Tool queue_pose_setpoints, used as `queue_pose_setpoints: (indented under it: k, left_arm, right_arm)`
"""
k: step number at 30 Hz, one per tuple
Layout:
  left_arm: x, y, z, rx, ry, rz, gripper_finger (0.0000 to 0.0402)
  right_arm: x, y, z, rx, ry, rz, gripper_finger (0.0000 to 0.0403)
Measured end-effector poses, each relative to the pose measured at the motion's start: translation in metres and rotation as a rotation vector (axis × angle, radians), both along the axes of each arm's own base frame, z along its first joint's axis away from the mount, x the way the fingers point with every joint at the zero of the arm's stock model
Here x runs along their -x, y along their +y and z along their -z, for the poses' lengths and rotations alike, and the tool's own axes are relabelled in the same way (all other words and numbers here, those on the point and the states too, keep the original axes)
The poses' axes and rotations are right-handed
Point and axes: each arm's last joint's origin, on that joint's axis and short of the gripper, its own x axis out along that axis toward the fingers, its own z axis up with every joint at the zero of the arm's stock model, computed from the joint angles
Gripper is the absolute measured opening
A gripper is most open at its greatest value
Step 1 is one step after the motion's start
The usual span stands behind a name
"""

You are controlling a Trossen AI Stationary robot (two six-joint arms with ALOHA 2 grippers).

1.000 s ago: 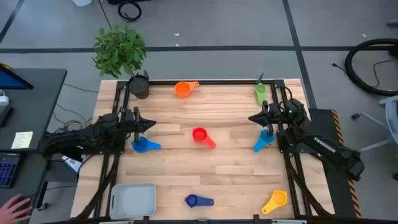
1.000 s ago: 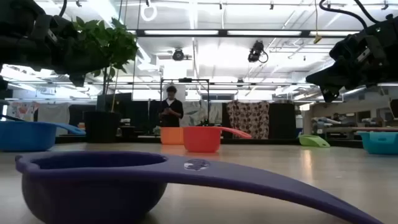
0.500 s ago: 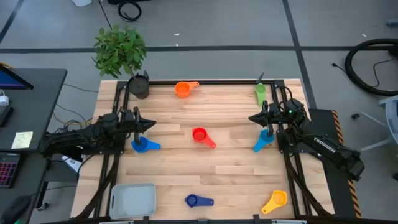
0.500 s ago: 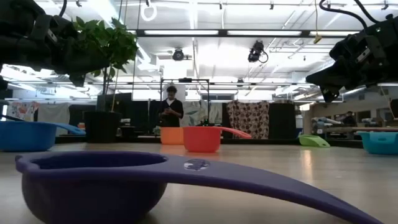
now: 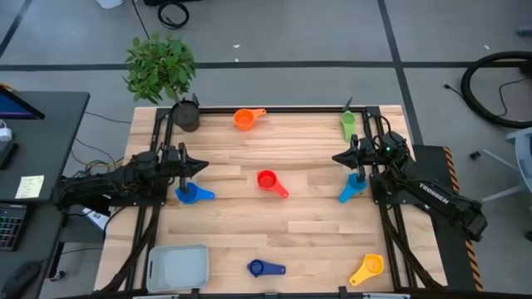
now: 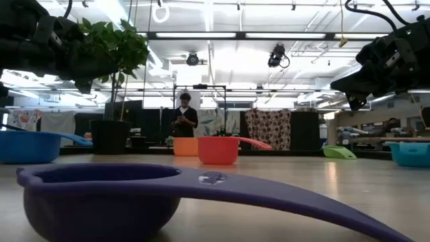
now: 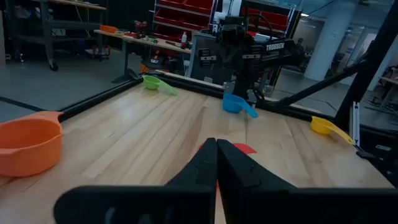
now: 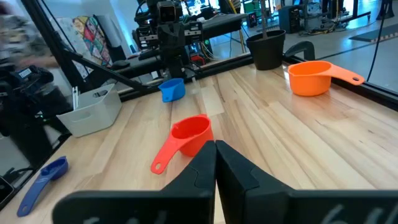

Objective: Nest measuring cups in basket

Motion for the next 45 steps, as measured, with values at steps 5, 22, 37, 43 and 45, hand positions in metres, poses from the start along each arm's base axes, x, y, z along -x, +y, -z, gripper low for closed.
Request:
queue_pose_setpoints:
  k: [5,22,37,43,45]
  left_arm:
    - [0.0,0.0,0.0,0.0,0.0,0.0,0.0009]
    - [0.0,0.0002,-0.0014,-0.002,-0.015,-0.009,0.0009]
    - [0.0001,0.0004,-0.0036,0.174,-0.078,-0.015,0.0009]
    - [0.0001,0.0004,-0.0036,0.171,-0.077,-0.016,0.0009]
    - [0.0001,0.0004,-0.0043,0.17,-0.085,-0.016,0.0009]
  right_arm:
    - [0.0,0.0,0.0001,0.0,0.0,0.0,0.0014]
    - [0.0,0.0,0.0001,0.0,0.0,0.0,0.0014]
    - [0.0,0.0,0.0,0.0,0.0,0.0,0.0014]
    - [0.0,0.0,0.0,0.001,-0.001,0.0,0.0014]
    - [0.0,0.0,-0.0001,0.002,-0.002,0.0,0.0014]
